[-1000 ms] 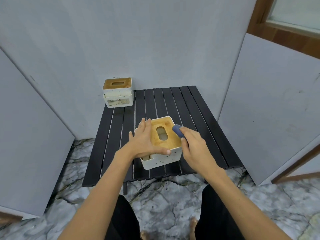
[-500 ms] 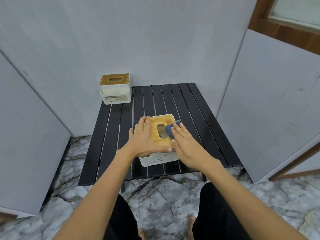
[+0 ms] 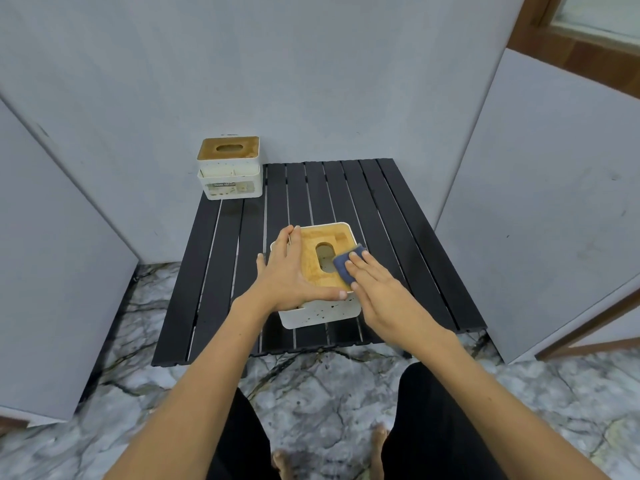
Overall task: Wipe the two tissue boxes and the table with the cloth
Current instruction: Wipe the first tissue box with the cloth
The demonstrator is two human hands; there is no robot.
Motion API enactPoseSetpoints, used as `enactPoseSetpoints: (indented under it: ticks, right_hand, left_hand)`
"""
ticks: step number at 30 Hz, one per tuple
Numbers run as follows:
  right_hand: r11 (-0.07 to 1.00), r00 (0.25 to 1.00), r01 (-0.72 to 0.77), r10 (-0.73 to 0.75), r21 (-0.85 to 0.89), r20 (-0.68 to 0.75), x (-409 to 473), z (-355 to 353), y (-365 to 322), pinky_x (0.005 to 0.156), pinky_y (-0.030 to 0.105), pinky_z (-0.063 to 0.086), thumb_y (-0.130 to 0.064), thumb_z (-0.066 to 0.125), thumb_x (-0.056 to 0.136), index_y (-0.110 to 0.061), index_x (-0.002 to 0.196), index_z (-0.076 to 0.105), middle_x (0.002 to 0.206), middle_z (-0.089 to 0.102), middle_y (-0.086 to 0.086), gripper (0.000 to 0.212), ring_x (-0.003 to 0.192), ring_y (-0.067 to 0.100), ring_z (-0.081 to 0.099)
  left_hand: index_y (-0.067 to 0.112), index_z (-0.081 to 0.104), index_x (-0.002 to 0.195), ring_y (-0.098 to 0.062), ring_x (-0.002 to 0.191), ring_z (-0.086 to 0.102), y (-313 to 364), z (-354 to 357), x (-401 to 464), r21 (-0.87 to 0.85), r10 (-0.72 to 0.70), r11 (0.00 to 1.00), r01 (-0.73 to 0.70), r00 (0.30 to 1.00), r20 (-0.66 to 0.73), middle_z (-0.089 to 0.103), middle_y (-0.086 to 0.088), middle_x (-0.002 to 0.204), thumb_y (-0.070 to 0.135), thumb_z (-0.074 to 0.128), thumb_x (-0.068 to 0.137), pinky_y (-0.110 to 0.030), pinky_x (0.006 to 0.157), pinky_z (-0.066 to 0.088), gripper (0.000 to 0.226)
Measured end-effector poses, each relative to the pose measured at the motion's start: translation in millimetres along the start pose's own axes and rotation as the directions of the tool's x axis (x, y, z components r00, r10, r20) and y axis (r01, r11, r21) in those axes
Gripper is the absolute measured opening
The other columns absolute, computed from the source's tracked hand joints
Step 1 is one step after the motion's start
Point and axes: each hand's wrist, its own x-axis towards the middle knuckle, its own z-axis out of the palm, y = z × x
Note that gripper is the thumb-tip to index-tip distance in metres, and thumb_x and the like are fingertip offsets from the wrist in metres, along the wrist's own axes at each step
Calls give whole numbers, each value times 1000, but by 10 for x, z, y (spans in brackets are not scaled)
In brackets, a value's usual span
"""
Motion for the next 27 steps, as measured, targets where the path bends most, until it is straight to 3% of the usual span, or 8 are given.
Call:
enactPoseSetpoints:
  ticks: [5, 10, 19, 27]
  right_hand:
    - [997, 996, -62, 65, -41, 62, 338, -77, -55, 109, 14, -7, -18, 28, 108, -6, 154, 20, 164, 11, 5, 49, 151, 14, 0]
    - [991, 988, -129, 132, -40, 81, 717, -70, -60, 119, 25, 1, -18, 26, 108, -5, 155, 17, 164, 9, 6, 50, 152, 17, -1]
    - [999, 998, -55, 54, 1, -35, 75, -1, -78, 110, 9, -6, -13, 35, 106, -5, 152, 27, 162, 20, 5, 48, 151, 15, 7]
    - [995, 995, -94, 93, 22, 28, 458, -49, -27, 114, 17, 1, -19, 34, 106, -5, 152, 28, 162, 20, 6, 48, 151, 16, 8]
  left_hand:
    - [30, -16, 158, -14, 154, -5, -9, 4, -10, -37, 17, 999, -18, 1000, -11, -15, 17, 164, 97, 64, 39, -61, 121, -6, 158]
    - [29, -14, 158, -13, 154, -6, -5, 0, -28, -44, 5, 999, -5, 1000, -6, -17, 18, 164, 95, 66, 40, -61, 121, -5, 157]
    - [29, -12, 159, -14, 154, -1, -1, 10, -18, -58, -12, 998, 11, 1000, -21, -15, 21, 162, 96, 67, 41, -62, 121, -3, 156]
    - [29, -12, 159, -14, 154, -2, -25, 16, -16, -85, 3, 996, -5, 1000, -23, -14, 18, 163, 96, 66, 39, -62, 121, -4, 158]
